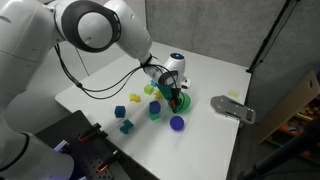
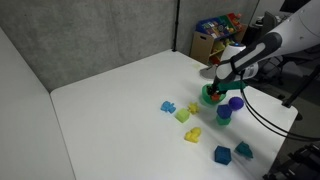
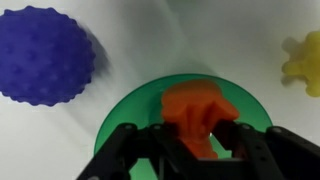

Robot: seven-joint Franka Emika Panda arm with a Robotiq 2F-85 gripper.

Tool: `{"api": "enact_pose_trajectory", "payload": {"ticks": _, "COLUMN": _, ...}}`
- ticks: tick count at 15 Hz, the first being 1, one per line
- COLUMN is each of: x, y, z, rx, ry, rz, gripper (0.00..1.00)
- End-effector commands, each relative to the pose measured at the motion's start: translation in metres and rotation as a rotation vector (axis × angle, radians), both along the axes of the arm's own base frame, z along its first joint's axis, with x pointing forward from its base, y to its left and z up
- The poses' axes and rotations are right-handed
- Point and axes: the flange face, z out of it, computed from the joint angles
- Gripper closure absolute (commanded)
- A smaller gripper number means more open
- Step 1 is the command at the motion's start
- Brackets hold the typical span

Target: Put the orange toy in the green bowl

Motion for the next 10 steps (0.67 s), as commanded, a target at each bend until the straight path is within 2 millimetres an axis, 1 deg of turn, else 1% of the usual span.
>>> {"api": "enact_pose_trajectory", "payload": {"ticks": 1, "x": -0.011, "y": 0.003, "z": 0.008, "rx": 0.024, "ry": 0.06, "rz": 0.04, "gripper": 0.9}}
{"api": "enact_pose_trajectory", "payload": {"ticks": 8, "x": -0.032, "y": 0.016, "z": 0.012, "rx": 0.079, "ry": 0.143, "rz": 0.11, "gripper": 0.9}}
{"api": "enact_pose_trajectory", "payload": {"ticks": 9, "x": -0.034, "y": 0.016, "z": 0.013, "rx": 0.076, "ry": 0.148, "rz": 0.109, "gripper": 0.79}}
{"api": "enact_pose_trajectory", "payload": {"ticks": 10, "x": -0.036, "y": 0.016, "z": 0.015, "rx": 0.075, "ry": 0.152, "rz": 0.11, "gripper": 0.4}}
